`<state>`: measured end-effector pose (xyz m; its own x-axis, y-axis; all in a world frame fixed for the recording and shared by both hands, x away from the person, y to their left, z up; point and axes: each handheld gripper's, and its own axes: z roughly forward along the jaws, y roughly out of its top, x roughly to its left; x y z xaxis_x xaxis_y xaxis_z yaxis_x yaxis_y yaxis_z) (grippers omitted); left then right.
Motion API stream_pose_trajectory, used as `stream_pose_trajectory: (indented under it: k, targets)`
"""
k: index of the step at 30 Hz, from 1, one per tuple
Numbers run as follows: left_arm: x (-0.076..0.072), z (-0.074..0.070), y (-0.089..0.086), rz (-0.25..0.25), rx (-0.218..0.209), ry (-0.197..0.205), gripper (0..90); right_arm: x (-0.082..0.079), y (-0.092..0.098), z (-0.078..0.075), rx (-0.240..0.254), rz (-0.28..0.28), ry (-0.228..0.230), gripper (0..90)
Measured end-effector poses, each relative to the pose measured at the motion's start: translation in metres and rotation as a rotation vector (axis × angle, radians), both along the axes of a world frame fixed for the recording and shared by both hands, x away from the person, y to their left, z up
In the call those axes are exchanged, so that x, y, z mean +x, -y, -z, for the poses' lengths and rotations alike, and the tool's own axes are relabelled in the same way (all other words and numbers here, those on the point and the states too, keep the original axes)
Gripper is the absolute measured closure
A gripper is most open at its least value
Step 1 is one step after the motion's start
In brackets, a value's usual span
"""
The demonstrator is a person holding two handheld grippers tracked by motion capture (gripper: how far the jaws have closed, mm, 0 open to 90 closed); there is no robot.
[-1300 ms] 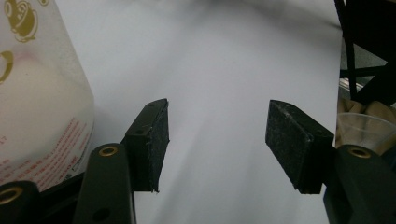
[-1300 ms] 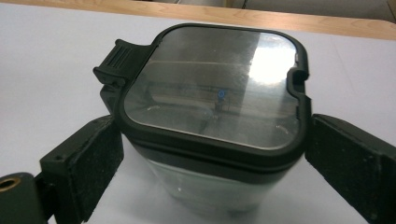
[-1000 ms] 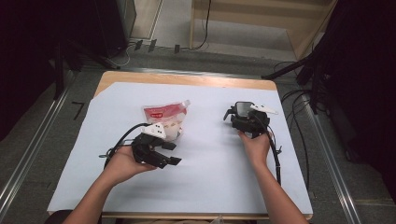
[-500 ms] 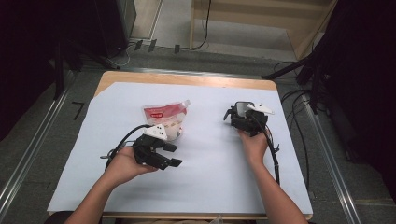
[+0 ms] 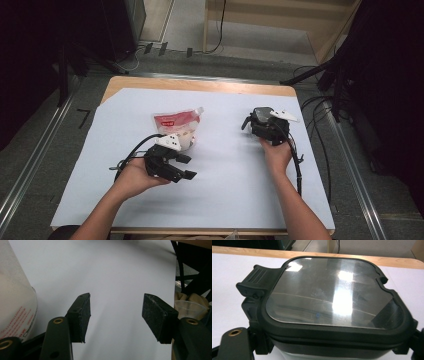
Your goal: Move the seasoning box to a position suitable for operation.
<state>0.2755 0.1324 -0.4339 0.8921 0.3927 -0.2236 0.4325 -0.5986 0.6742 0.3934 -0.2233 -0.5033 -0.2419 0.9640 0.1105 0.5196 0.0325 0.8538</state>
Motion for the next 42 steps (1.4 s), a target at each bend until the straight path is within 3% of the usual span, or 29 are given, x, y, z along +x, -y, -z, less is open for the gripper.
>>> stream_pose_trajectory:
  k: [10, 27, 42]
  targets:
    - [0.001, -0.001, -0.001, -0.001, -0.001, -0.002, 41.0, -0.009, 0.001, -0.015, 0.003, -0.018, 0.030, 15.5]
    - [0.003, -0.002, 0.008, 0.025, -0.004, 0.005, 41.2, -0.051, -0.011, -0.043, 0.020, -0.152, 0.076, 15.6]
    - [0.005, 0.003, 0.015, 0.041, 0.012, 0.000, 41.3, -0.093, -0.005, -0.047, 0.015, -0.254, 0.048, 15.6]
